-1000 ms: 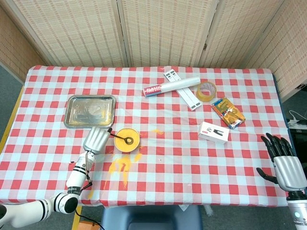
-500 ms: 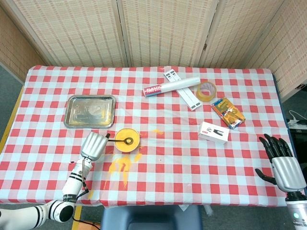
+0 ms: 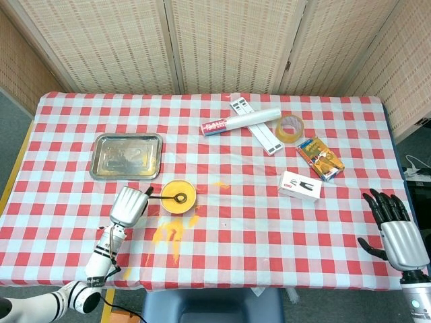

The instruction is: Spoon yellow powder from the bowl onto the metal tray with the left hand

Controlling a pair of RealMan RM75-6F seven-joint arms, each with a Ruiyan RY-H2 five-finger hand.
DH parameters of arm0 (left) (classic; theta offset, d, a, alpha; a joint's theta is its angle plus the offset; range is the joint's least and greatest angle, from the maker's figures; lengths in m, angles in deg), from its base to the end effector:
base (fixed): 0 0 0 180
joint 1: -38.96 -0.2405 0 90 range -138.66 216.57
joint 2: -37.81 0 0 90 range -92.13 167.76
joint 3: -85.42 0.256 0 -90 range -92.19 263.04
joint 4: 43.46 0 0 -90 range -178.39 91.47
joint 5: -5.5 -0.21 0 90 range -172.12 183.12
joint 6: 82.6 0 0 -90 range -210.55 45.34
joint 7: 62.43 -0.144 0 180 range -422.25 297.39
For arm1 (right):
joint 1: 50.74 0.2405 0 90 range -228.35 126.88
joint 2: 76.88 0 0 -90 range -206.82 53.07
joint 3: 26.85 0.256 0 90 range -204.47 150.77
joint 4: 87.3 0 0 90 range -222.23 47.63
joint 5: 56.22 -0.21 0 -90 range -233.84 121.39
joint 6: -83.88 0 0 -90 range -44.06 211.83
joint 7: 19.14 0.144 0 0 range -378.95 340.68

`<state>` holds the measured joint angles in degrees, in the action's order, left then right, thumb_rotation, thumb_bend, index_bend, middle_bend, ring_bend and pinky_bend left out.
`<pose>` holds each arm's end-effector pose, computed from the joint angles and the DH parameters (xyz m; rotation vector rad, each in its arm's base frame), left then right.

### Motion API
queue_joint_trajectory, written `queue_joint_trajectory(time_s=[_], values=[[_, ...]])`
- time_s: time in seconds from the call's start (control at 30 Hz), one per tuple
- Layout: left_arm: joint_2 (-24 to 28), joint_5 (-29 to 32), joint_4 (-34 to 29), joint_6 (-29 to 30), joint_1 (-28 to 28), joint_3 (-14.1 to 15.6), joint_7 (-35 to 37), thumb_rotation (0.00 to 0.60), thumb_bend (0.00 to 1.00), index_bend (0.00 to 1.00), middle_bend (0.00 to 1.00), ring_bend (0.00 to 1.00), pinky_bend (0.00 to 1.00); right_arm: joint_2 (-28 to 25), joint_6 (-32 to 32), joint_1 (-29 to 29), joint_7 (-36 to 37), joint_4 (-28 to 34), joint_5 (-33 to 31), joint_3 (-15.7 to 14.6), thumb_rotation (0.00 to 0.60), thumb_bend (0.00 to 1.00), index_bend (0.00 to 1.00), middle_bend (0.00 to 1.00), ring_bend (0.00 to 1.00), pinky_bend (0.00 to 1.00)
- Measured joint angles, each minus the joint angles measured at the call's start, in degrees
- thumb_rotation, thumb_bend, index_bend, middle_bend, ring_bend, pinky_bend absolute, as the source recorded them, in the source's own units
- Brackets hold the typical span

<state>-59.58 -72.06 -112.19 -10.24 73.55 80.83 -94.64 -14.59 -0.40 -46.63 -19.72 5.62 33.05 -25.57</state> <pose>-0.1978 0.3206 -0.0202 -1.7611 -0.4251 -0.7981 -0.3094 -0.1709 0.1595 1.4596 -0.8935 0.8757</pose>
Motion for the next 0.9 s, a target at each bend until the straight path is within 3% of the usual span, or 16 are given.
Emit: queue_joint_trajectory(time_s=[0.2,0.5,0.9], values=[[-1.04,-2.14,3.77,1.66,-1.04,0.52,2.21,0.600,0.47,0.36,1.00,1.00,1.00,0.04,-0.25,-0.11,-0.19,0.06,0.47,-0.23,0.600,0.12,0.00,0.00,0.00,0.00],[-3.53,-4.01,10.43,2.04,-1.65,0.56,5.54,0.600,0.46,0.42,1.00,1.00,1.00,0.18,-0.36,-0.18,-0.56,0.07,0.49,-0.23,0.600,0.12,0.00,0.00,0.00,0.00],[-3.60,-4.19,10.22,0.73,-1.75,-0.26,4.51,0.600,0.46,0.47,1.00,1.00,1.00,0.12,-0.45,-0.21,-0.35,0.01,0.47,-0.18,0.600,0.12,0.00,0.00,0.00,0.00]])
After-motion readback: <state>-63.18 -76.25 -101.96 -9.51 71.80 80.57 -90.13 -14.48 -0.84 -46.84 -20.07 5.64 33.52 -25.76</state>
